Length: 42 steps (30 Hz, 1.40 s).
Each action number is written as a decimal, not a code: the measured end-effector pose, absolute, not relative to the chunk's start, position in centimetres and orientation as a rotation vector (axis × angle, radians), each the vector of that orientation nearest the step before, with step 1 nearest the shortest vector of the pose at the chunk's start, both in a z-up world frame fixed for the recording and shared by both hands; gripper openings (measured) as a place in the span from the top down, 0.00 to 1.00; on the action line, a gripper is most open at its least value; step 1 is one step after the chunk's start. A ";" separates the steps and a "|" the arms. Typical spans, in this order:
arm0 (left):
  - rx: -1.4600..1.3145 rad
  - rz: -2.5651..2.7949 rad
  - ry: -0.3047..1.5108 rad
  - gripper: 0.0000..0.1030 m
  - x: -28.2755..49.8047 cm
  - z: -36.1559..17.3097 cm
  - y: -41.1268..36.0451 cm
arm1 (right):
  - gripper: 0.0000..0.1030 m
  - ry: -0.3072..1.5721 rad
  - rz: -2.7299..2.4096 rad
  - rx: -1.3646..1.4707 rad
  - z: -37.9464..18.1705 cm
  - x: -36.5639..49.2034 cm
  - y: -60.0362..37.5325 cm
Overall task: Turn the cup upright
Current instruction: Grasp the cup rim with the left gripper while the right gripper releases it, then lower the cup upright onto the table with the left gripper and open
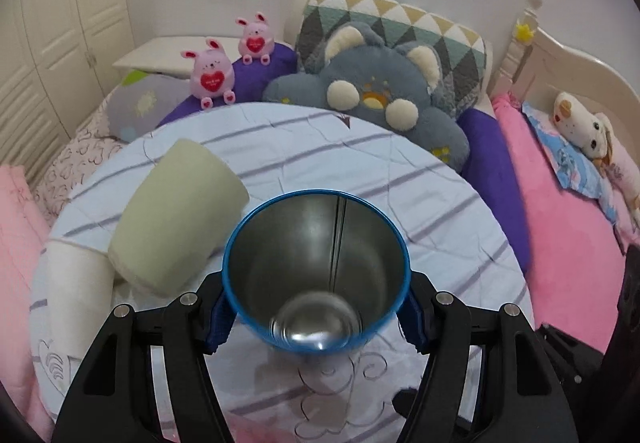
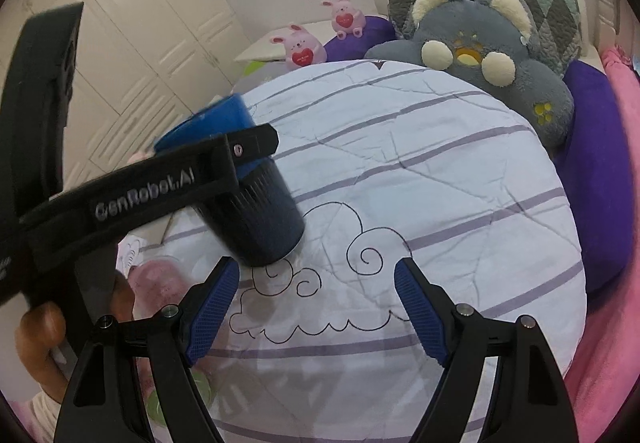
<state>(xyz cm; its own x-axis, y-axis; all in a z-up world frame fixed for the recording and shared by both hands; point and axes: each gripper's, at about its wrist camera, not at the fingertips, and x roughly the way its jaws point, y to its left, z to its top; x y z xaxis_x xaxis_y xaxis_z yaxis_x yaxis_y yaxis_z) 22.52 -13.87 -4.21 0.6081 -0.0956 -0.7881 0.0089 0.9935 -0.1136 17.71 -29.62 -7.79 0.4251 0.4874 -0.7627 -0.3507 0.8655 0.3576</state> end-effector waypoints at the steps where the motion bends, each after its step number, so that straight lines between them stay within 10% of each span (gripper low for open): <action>1: -0.097 -0.064 0.908 0.34 22.1 -4.2 -14.0 | 0.21 1.006 0.520 0.144 -7.8 17.6 -29.5; 12: -0.094 -0.077 0.887 0.32 20.3 -4.6 -13.9 | 0.21 0.997 0.447 0.053 -7.3 16.2 -28.4; 17: -0.111 -0.078 0.871 0.09 19.7 -4.2 -13.5 | 0.21 0.992 0.413 0.048 -6.9 15.8 -28.4; 42: -0.034 -0.062 0.620 0.01 7.5 2.3 -6.9 | 0.21 0.845 0.343 -0.012 -2.0 9.2 -25.0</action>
